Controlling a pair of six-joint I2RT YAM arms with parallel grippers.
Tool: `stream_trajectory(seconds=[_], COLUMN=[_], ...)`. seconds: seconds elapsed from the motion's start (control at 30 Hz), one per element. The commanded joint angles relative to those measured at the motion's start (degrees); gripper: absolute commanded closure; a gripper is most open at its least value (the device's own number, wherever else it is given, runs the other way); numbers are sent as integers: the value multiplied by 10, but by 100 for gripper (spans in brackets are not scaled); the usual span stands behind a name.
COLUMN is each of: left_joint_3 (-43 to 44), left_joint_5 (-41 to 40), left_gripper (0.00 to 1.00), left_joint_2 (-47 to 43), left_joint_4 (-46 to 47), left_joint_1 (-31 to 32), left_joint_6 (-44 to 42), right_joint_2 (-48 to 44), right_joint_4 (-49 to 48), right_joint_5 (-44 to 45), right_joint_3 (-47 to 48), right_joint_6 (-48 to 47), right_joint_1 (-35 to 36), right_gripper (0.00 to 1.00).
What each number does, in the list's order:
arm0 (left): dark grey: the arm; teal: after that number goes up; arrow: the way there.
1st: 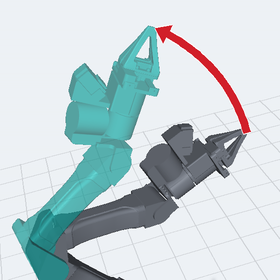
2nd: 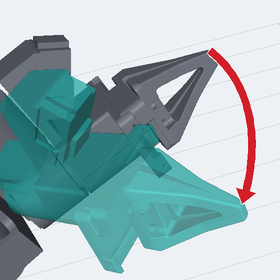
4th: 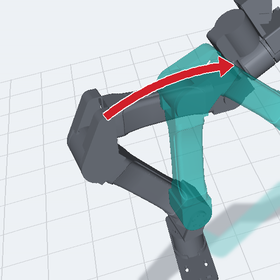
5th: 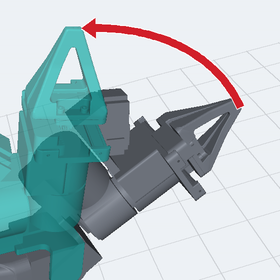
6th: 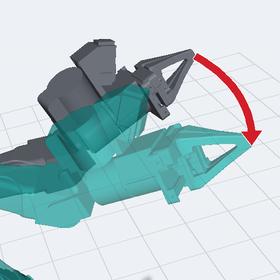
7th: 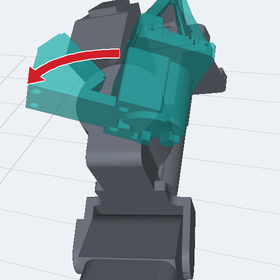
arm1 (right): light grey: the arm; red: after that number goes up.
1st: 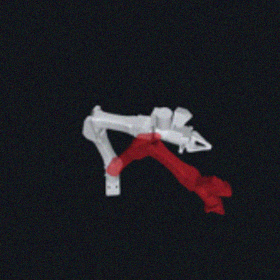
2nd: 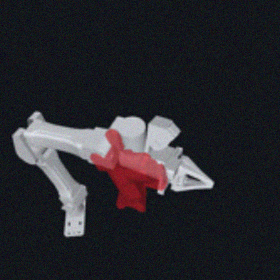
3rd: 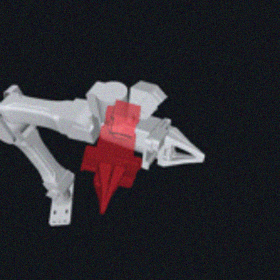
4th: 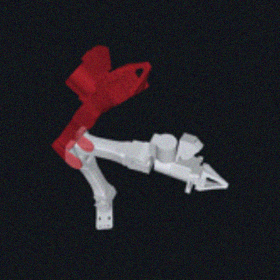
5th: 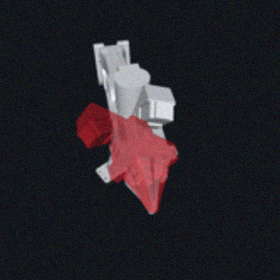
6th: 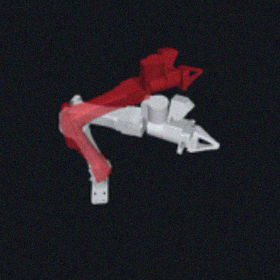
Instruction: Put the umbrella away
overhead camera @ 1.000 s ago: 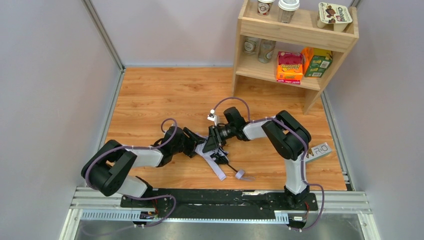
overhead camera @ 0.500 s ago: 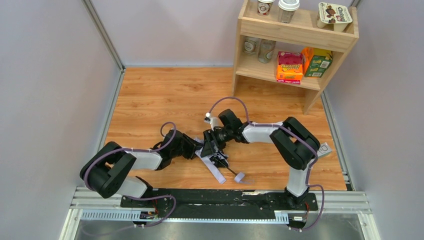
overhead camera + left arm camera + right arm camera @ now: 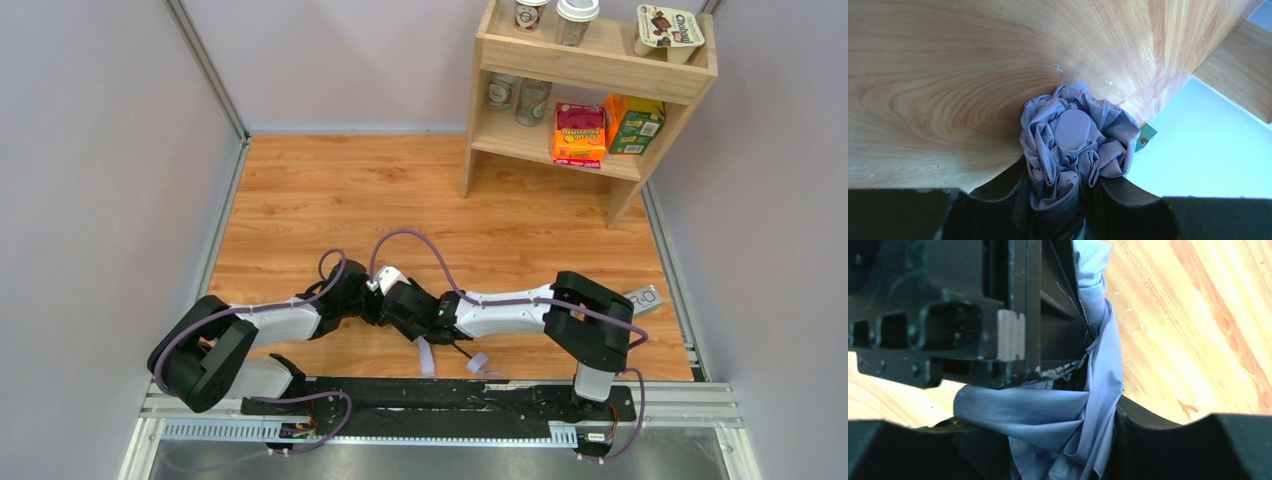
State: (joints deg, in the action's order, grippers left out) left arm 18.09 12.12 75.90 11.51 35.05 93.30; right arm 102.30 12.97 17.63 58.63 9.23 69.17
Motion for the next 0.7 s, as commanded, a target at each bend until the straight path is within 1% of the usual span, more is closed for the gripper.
stream_trajectory(seconds=[0.0,0.03,0.07,0.1,0.17,0.2,0.23,0.27,0.37,0.47,0.53,0.57,0.6,0.67], left_joint_3=[4,3,1,-1,-2,-2,-2,-2,-3,-7,-6,-5,-6,4], left_joint_5=[-1,1,1,-1,-7,-12,-24,-30,-66,-81,-80,-76,-66,-54], left_gripper=[100,100,100,97,71,52,41,23,22,21,21,21,21,21], left_joint_2=[2,2,2,0,-7,-12,-26,-34,-83,-110,-105,-101,-89,-67], left_joint_4=[-112,-112,-107,-103,-92,-90,-93,-96,-129,-135,-123,-119,-82,-65], left_joint_1=[2,2,2,2,2,2,2,2,2,2,2,2,2,2], left_joint_6=[17,10,5,-8,-35,-43,-64,-77,-119,-141,-150,-151,-157,-162], right_joint_2=[21,22,21,19,15,11,3,-2,-27,-39,-39,-34,-29,-11], right_joint_4=[-31,-37,-44,-51,-61,-69,-76,-81,-105,-118,-124,-124,-124,-154], right_joint_5=[143,142,136,131,102,81,60,22,-92,-260,-375,-420,-462,-542], right_joint_3=[2,0,-3,-7,-17,-24,-31,-36,-63,-73,-70,-69,-64,-55], right_joint_6=[-20,-19,-20,-21,-26,-33,-35,-38,-40,-36,-32,-30,-20,6], right_joint_1=[6,6,6,4,-7,-13,-22,-32,-79,-134,-162,-175,-186,-213], right_gripper=[57,65,75,83,95,99,100,100,100,100,100,100,100,100])
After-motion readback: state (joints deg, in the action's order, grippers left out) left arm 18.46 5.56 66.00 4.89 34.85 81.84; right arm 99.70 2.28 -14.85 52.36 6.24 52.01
